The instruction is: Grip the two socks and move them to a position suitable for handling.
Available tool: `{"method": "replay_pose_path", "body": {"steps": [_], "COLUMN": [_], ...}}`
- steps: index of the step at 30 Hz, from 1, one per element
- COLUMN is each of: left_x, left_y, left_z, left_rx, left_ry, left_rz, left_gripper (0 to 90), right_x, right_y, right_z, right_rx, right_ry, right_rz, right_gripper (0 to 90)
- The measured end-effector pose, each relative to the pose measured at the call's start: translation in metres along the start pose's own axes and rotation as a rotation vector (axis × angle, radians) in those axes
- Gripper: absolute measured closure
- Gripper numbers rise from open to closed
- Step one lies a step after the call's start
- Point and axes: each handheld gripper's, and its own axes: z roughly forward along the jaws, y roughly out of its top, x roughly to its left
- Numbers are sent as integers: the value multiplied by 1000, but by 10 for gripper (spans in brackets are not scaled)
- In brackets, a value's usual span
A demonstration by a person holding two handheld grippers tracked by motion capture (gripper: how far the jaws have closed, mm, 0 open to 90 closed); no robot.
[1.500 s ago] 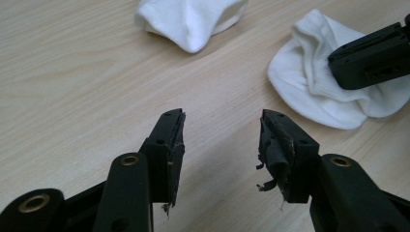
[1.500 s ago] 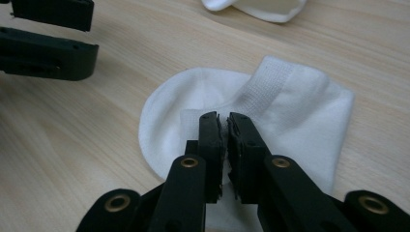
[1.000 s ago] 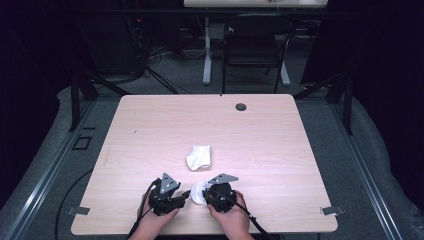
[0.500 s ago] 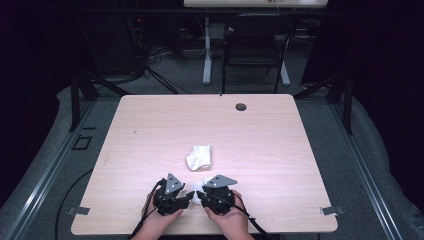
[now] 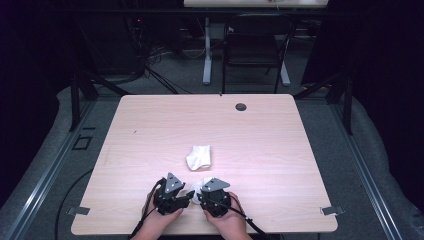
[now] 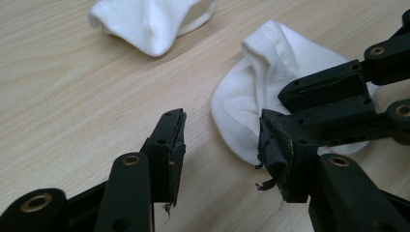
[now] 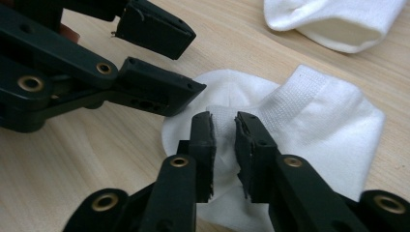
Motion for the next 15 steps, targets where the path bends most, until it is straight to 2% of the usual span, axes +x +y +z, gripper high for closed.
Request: {"method": "replay_pose_path", "body": {"steps": [6,7,12,13,15], "left_x": [-1,-1,-4,-6,-8], "left_y": [-2,-2,-3,-3,-3], "left_z": [3,3,3,3,3], "left_rx": [14,22,19,17,13], "left_ry": [2,6,6,3,1], "left_rz": [6,26,57,80,90], "left_gripper": [564,581,654,704,756], "right_x": [-3,-3,-4,-4,-4], "right_y": [0,0,0,1,1], "right_z": [0,0,0,-1,-1], "right_rx": [-6,1,-6,-2,-4], "right_ry": [16,23,31,34,37], "right_rz": [19,27,32,32,40], "right_gripper": [825,833,848,851,854]}}
